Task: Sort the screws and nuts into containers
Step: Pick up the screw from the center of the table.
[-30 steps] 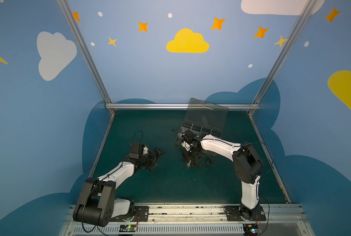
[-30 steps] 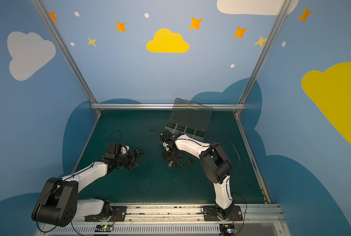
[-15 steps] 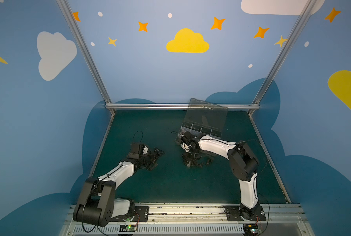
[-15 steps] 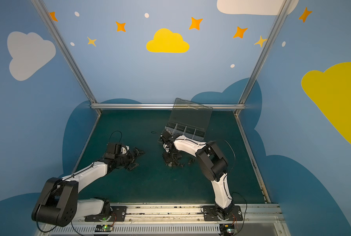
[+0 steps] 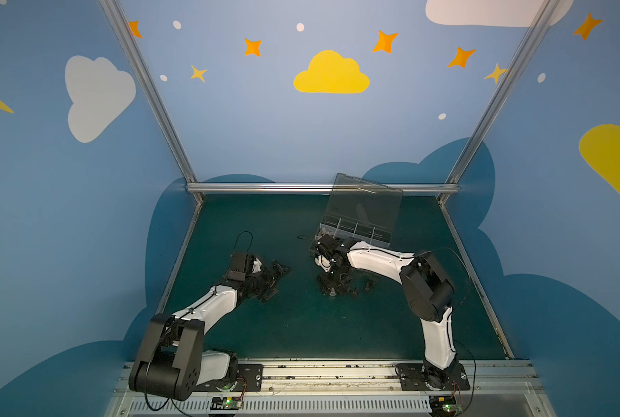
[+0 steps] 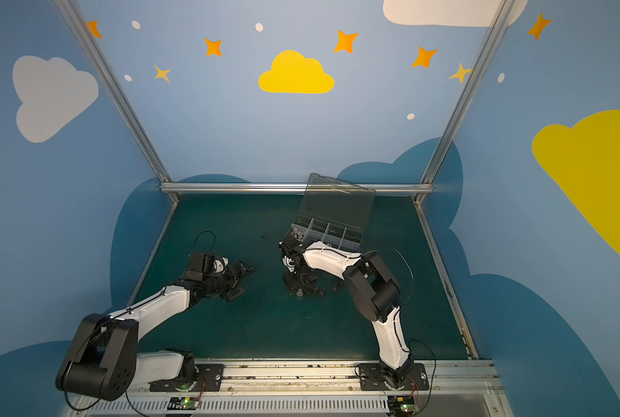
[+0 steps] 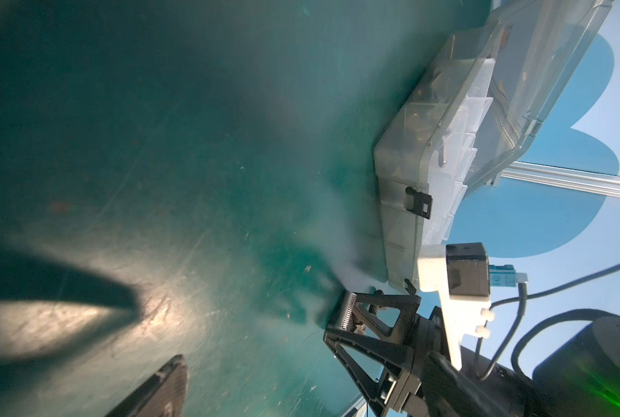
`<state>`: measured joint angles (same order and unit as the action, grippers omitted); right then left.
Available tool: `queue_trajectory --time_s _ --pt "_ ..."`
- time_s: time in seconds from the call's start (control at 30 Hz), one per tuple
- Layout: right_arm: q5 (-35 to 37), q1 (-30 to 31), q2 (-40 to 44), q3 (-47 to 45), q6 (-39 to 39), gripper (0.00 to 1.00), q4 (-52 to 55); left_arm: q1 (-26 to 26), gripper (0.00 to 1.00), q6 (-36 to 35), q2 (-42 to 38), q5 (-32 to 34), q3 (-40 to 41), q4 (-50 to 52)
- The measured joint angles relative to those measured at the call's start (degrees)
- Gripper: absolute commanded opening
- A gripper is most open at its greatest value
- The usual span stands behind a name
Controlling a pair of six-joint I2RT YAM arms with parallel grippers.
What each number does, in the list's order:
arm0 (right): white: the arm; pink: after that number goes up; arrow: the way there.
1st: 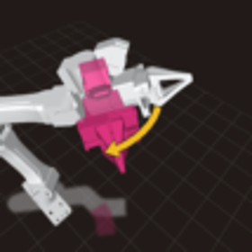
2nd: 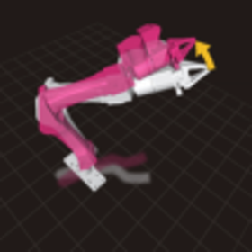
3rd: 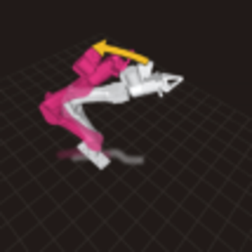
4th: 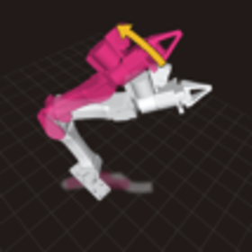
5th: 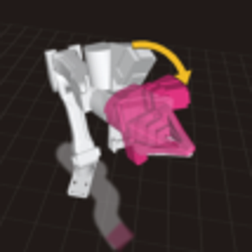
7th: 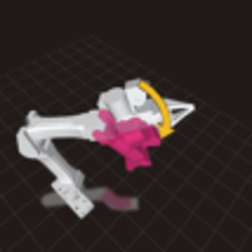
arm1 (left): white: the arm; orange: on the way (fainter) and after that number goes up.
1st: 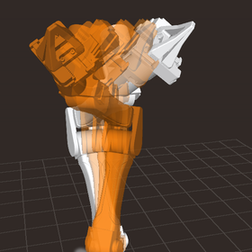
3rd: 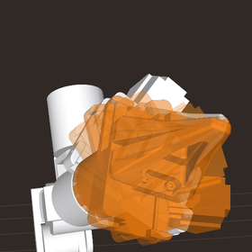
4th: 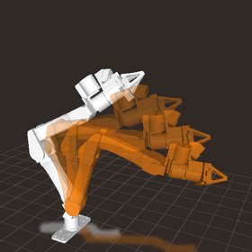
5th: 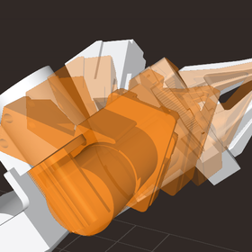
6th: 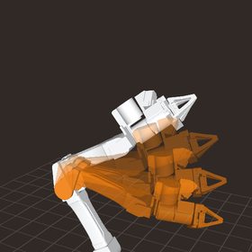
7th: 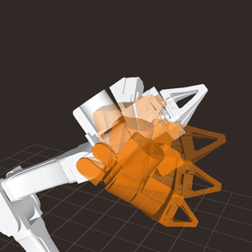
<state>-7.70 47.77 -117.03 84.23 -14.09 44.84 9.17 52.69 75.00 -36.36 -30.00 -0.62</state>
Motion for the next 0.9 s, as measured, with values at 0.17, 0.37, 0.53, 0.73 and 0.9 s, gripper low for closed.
queue_trajectory --time_s 0.17,0.37,0.53,0.73,0.9 --pt "1.1 1.0 0.0 0.0 0.1 0.61 0.2 0.0 1.0 0.0 -0.1 0.0 0.0 0.0" --pt "2.6 2.1 -0.1 0.0 0.4 0.55 0.6 0.0 1.0 0.0 -0.6 0.0 0.0 0.0" --pt "3.0 2.6 -0.2 0.0 0.2 0.46 0.8 0.0 1.0 0.0 -1.2 0.2 0.0 0.1" --pt "4.1 2.6 -0.4 0.0 -0.2 0.36 0.9 0.0 1.0 0.0 -1.7 0.7 0.0 0.1" --pt "5.1 2.6 -0.8 0.5 -0.6 0.22 1.4 0.0 1.0 0.0 -2.1 0.9 0.0 0.5"
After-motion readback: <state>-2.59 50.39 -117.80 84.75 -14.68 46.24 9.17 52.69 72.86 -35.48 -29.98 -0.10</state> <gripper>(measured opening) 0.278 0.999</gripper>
